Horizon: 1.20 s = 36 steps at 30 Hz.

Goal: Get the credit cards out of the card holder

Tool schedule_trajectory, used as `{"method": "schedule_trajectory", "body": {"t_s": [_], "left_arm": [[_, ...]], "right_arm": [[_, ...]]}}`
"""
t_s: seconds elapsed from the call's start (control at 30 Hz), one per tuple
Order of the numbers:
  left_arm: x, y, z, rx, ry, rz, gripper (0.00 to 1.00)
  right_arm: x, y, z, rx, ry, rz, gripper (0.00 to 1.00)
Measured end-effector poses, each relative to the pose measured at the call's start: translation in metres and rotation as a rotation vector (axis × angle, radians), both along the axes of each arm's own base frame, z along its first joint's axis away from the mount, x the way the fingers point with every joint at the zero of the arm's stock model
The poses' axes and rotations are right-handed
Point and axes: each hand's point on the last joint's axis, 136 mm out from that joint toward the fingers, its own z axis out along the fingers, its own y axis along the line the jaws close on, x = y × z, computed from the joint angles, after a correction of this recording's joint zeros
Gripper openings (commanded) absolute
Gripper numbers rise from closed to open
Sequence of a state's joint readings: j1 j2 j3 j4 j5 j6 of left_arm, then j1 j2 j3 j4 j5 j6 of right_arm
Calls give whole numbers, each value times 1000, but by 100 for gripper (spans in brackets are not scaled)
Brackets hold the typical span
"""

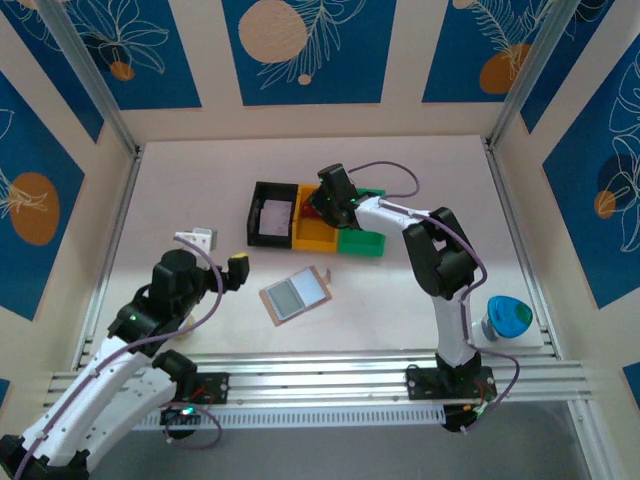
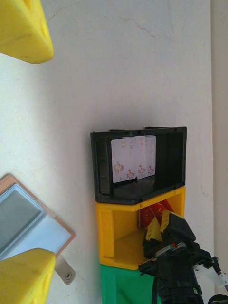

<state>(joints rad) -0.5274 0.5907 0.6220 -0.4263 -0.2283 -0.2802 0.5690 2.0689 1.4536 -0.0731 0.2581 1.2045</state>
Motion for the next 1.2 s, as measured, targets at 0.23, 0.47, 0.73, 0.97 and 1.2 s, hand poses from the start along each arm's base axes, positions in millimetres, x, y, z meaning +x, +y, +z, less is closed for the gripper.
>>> {"method": "schedule_trajectory", "body": {"t_s": [0.23, 0.47, 0.73, 0.97, 1.2], "left_arm": [[0, -1, 0, -1, 1, -3, 100], [-1, -2, -1, -3, 5, -9, 100], [-1, -2, -1, -3, 5, -9, 100], [-1, -2, -1, -3, 5, -9, 100], [-1, -2, -3, -1, 9, -10, 100]], "right_arm": [[-1, -5, 4, -41, 25, -9, 32], [-3, -10, 10, -75, 58, -25, 34], [-8, -15, 12, -95, 95, -40, 34], [-12, -19, 15, -107, 110, -42, 34], [-12, -27, 22, -111, 115, -56, 34]]}}
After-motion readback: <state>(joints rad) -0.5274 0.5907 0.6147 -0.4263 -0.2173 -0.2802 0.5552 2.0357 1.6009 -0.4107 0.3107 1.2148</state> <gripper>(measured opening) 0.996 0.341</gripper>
